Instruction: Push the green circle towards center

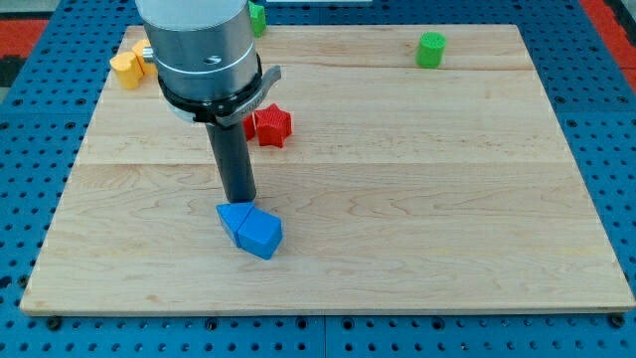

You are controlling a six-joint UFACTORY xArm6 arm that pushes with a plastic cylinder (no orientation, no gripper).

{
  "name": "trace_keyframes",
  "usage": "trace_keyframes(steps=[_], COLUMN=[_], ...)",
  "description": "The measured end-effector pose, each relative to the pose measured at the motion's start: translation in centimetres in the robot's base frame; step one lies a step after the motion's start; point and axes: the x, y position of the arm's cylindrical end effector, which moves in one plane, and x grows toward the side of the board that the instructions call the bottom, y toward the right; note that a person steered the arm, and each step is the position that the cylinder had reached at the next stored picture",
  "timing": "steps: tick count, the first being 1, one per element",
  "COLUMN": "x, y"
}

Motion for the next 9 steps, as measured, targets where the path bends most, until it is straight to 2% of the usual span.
trace_keyframes(steps=[2, 4, 5, 7, 9], x=[-0.1, -1.5, -4.4, -13.0, -18.9], y=[-0.1, -5.8, -8.3, -8.2, 1.5])
